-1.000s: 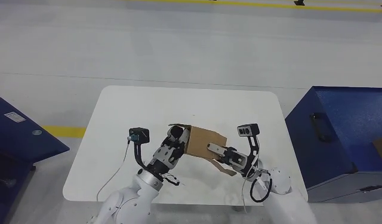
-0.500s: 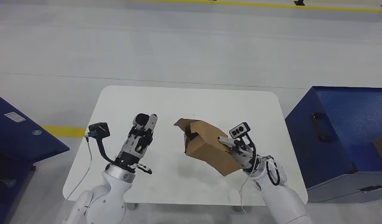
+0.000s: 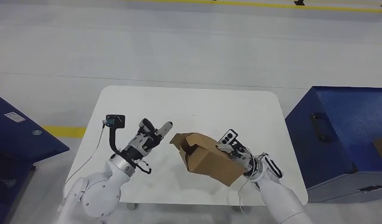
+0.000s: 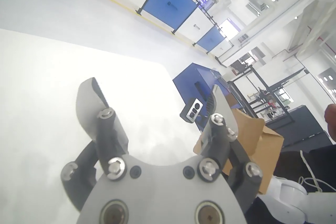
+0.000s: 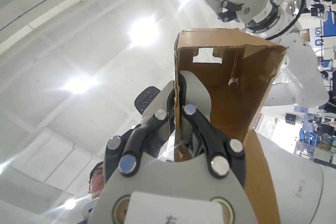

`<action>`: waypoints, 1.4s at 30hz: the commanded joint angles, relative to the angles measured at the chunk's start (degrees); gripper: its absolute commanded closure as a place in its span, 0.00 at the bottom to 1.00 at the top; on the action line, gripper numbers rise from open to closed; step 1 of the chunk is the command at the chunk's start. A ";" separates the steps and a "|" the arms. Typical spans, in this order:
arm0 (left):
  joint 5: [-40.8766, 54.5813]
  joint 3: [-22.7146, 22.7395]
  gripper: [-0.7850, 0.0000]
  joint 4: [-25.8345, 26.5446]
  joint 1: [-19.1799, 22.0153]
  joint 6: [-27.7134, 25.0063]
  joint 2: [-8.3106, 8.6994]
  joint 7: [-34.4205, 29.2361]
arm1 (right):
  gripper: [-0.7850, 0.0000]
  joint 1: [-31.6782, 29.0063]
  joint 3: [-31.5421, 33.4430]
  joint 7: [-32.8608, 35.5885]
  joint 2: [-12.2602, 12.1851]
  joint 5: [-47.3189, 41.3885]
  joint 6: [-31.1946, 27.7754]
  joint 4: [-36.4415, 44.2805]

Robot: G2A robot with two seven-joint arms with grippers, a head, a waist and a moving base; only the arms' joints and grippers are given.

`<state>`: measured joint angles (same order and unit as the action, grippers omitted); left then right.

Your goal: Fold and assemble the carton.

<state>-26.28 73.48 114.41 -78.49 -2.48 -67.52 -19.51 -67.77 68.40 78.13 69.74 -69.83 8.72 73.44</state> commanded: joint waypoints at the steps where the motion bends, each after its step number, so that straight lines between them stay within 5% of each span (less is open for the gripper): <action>1: 0.24 -0.10 0.00 0.53 -0.34 -0.86 0.07 -1.44 | 1.00 0.01 0.06 -0.22 0.03 0.06 -0.13 -0.04; 13: -0.93 -1.12 0.00 4.02 -3.68 -3.22 0.34 -4.58 | 1.00 -0.09 -0.11 -1.02 0.25 1.19 -0.84 -0.19; 42: -6.71 -5.99 0.00 1.85 -0.82 1.48 -0.28 -6.68 | 1.00 -0.13 -0.17 -0.27 0.69 2.01 -1.43 0.33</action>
<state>-33.34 67.09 116.04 -79.05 -0.79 -67.81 -26.82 -67.90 68.16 77.85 70.42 -67.70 7.34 73.78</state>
